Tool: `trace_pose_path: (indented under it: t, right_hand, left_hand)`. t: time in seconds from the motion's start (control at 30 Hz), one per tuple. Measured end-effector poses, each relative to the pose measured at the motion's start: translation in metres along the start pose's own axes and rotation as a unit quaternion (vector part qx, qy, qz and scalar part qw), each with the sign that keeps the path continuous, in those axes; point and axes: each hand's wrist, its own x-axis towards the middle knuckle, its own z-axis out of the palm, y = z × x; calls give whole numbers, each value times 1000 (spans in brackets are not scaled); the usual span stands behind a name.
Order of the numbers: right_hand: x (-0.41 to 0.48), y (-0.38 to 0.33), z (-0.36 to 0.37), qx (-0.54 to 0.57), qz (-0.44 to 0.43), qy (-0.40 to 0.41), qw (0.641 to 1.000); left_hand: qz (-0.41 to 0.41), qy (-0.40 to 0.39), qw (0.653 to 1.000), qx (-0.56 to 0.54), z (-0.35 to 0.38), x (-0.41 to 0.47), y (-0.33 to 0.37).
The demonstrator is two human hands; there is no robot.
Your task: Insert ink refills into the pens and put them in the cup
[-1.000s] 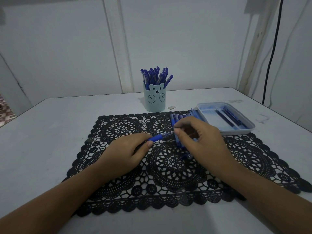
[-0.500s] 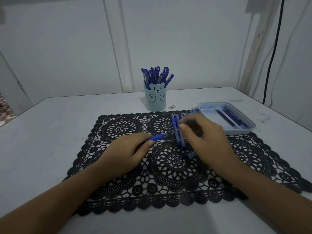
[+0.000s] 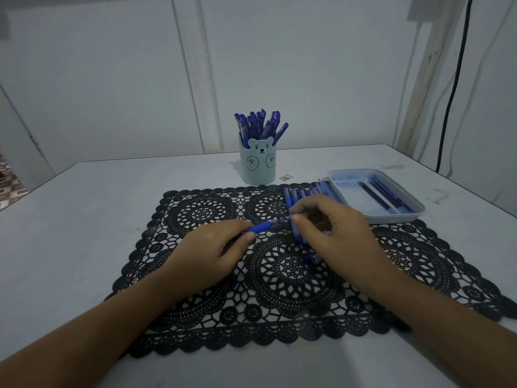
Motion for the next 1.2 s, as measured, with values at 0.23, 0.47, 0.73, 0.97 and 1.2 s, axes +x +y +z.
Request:
trace_pose_path:
  t: [0.23, 0.47, 0.73, 0.97, 1.2]
  right_hand:
    - [-2, -1, 3, -31, 16, -73, 997]
    - [-3, -2, 2, -82, 5, -129, 988]
    - [-2, -2, 0, -102, -3, -147, 984]
    - [-1, -2, -1, -117, -26, -112, 986]
    - [-1, 1, -1, -115, -21, -131, 984]
  left_hand:
    - [61, 2, 997, 53, 1, -3, 2]
    - [65, 13, 997, 42, 3, -3, 0]
    - [80, 13, 995, 57, 4, -2, 0]
    - [76, 4, 996, 56, 4, -2, -1]
    - [68, 10, 996, 53, 5, -2, -2]
